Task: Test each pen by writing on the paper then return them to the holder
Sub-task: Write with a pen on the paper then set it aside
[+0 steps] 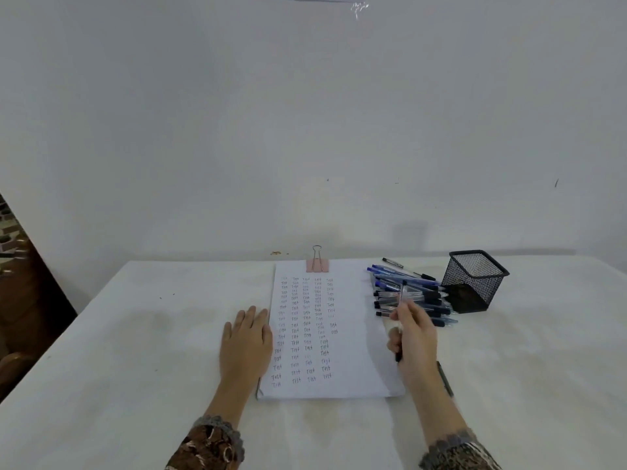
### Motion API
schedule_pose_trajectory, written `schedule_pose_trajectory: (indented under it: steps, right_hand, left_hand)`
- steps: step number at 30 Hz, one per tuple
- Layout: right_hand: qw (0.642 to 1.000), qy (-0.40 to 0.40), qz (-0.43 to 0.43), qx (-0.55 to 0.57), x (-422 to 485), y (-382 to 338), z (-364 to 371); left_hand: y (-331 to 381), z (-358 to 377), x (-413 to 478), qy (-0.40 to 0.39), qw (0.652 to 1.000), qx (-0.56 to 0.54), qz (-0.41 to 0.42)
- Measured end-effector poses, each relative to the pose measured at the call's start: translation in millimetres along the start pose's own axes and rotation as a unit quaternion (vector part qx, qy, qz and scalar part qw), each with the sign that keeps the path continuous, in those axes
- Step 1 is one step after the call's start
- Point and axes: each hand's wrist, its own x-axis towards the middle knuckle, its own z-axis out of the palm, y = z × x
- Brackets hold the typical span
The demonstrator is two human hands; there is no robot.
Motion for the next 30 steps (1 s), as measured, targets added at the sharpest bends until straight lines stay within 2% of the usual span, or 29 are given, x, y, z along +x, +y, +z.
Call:
schedule_pose_trajectory:
  steps: [1, 3, 5, 6, 8, 12, 14, 16, 20, 22, 25, 28, 29, 30]
  right_hand:
    - [0.991, 0.014, -0.037, -0.125, 0.1, -5.7, -7.4]
    - [0.920, 0.046, -0.100, -0.376, 3.2, -12.6, -28.7]
    - [0.845, 0.070, -0.066, -0.526, 3.4, -18.3, -55.8]
    - [0.823, 0.068, -0.024, -0.564, 3.2, -20.1, -65.8]
    - [0.801, 0.043, 0.041, -0.596, 2.9, -21.7, -81.0]
    - [0.781, -0.003, 0.069, -0.620, 7.4, -23.5, -89.5]
    - [0.756, -0.019, 0.082, -0.649, 11.9, -28.6, -89.9]
    - [0.735, -0.026, 0.049, -0.676, 20.0, -37.4, -84.8]
    - [0.720, -0.090, -0.110, -0.679, 45.5, -43.8, -49.4]
    - [0.688, -0.138, -0.174, -0.690, 55.6, -34.4, -31.0]
    - [0.616, -0.194, -0.205, -0.736, 68.3, -18.3, -25.3]
    - [0.569, -0.197, -0.212, -0.770, 73.9, -17.8, -27.2]
    - [0.557, -0.192, -0.229, -0.775, 72.6, -19.7, -26.4]
    - [0.572, -0.187, -0.251, -0.758, 71.7, -21.0, -25.2]
  left_hand:
    - [0.0, 0.4, 0.0, 0.000, 1.000, 0.001, 0.000]
    - [-1.0, -0.3, -0.1, 0.003, 1.000, 0.000, -0.001]
    - [0.5, 0.6, 0.4, 0.000, 1.000, -0.002, 0.001]
    - [-0.1, 0.4, 0.6, 0.001, 1.000, -0.002, 0.000]
    - [-0.3, 0.6, 0.5, 0.004, 1.000, -0.002, 0.001]
    - [-0.5, 2.0, 0.2, 0.008, 1.000, -0.008, 0.004]
    - [-0.1, 2.3, 0.1, 0.008, 1.000, -0.014, 0.003]
    - [-0.2, 2.9, 0.6, 0.009, 1.000, -0.013, 0.003]
    - [0.0, 2.8, 0.8, 0.009, 1.000, -0.009, 0.005]
    - [0.0, 1.7, 0.4, 0.009, 1.000, -0.009, 0.006]
    - [-0.1, 1.0, 0.3, 0.005, 1.000, -0.006, 0.005]
    - [0.0, 0.7, 0.0, 0.002, 1.000, -0.001, 0.004]
    - [0.0, 0.7, -0.1, 0.003, 1.000, -0.001, 0.005]
    - [0.2, 0.7, -0.3, 0.005, 1.000, -0.002, 0.007]
